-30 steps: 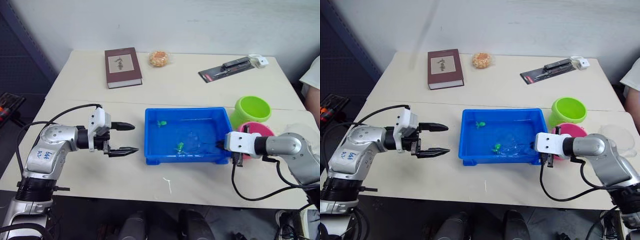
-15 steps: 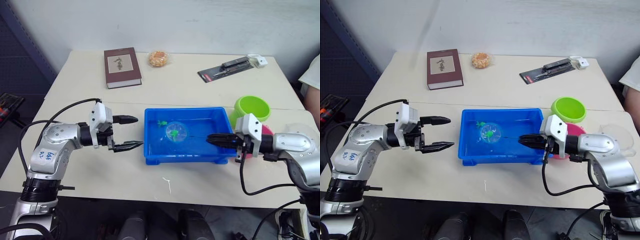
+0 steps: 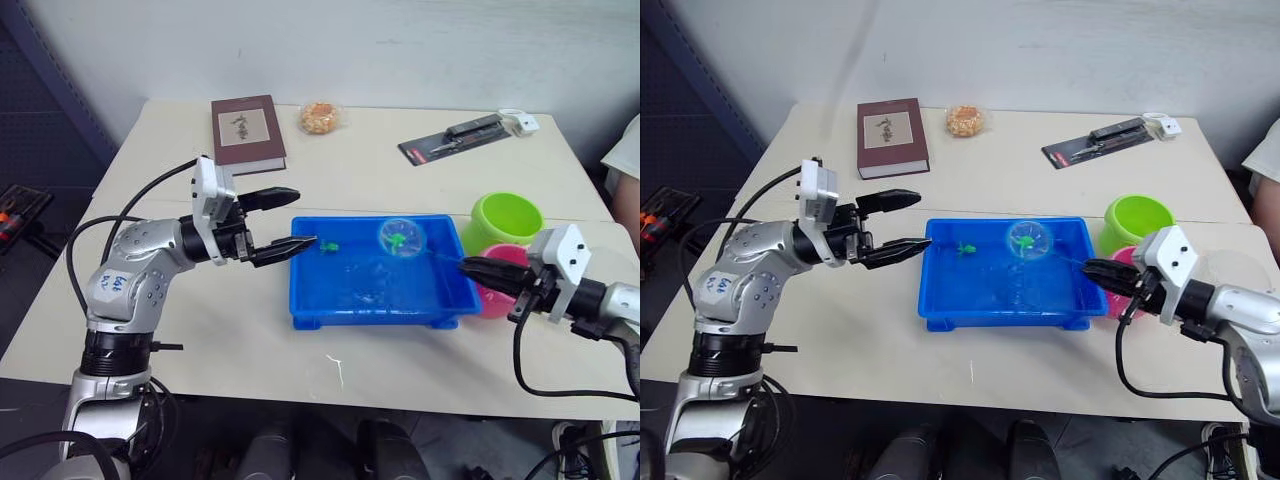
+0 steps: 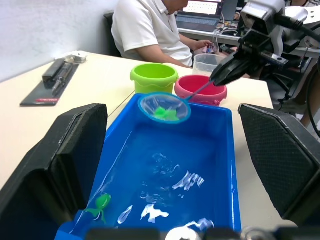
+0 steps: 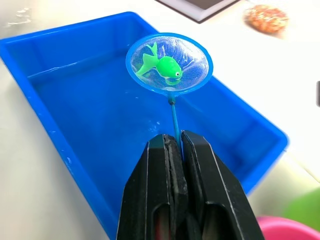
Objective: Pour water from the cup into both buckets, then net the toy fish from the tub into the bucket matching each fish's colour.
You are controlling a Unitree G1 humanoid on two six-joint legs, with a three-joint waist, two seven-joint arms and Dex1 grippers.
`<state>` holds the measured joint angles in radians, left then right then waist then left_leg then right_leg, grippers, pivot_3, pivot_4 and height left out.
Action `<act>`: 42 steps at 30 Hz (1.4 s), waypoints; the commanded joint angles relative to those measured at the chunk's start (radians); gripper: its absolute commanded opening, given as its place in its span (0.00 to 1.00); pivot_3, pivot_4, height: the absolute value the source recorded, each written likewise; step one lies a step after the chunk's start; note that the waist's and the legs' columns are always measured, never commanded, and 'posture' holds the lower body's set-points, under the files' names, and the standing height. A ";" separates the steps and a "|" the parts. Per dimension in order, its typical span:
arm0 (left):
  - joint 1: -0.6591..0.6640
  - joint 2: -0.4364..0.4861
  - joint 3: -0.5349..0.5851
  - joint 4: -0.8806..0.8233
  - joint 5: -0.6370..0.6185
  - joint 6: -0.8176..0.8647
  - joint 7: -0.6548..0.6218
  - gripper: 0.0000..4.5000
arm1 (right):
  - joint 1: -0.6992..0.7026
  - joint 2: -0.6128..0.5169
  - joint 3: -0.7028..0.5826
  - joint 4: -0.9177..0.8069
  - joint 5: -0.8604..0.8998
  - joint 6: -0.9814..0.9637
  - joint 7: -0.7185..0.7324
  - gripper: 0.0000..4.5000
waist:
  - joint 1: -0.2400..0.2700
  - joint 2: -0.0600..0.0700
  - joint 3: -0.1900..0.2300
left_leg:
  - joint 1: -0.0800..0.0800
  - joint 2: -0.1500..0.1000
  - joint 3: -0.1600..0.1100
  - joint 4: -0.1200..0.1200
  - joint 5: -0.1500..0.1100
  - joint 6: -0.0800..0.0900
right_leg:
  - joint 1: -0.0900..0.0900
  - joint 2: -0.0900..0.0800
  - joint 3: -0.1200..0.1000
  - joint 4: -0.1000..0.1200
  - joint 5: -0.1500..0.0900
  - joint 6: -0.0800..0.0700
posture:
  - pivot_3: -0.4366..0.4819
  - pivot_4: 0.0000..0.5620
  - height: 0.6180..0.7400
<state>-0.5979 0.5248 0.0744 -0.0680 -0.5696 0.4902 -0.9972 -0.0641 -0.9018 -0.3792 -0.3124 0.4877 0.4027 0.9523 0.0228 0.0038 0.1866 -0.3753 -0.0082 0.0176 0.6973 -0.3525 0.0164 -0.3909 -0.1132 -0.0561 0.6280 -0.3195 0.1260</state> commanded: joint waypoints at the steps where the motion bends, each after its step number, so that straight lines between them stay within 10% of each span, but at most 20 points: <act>1: -0.026 -0.002 0.010 -0.013 -0.032 0.015 -0.004 1.00 | -0.008 -0.055 -0.144 0.031 -0.022 -0.020 -0.027 0.00 | 0.000 0.000 0.000 | 0.000 0.000 0.000 0.000 0.000 0.000 | 0.000 0.000 0.000 0.000 0.000 0.000 | 0.48 0.27 0.99; 24: -0.064 -0.097 -0.050 -0.005 -0.023 0.048 0.038 1.00 | -0.103 -0.264 0.178 0.720 -0.982 -0.890 -0.788 0.00 | -0.019 0.001 0.000 | 0.001 0.000 0.004 -0.001 0.000 0.000 | -0.002 0.000 0.004 0.000 0.000 0.000 | 0.48 0.27 0.99; 42: -0.056 -0.120 -0.065 -0.006 -0.013 0.023 0.041 1.00 | -0.115 -0.321 0.314 0.834 -1.203 -1.009 -1.106 0.00 | -0.025 0.001 0.000 | 0.001 0.001 0.004 -0.002 0.001 -0.001 | -0.001 0.001 0.004 0.000 0.000 0.000 | 0.48 0.27 0.99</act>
<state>-0.6549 0.4046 0.0139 -0.0576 -0.5847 0.5361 -0.9444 -0.1766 -1.2116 -0.0704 0.5148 -0.7174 -0.5935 -0.1330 -0.0024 0.0046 0.1864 -0.3740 -0.0074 0.0219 0.6955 -0.3518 0.0154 -0.3921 -0.1123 -0.0522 0.6279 -0.3195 0.1261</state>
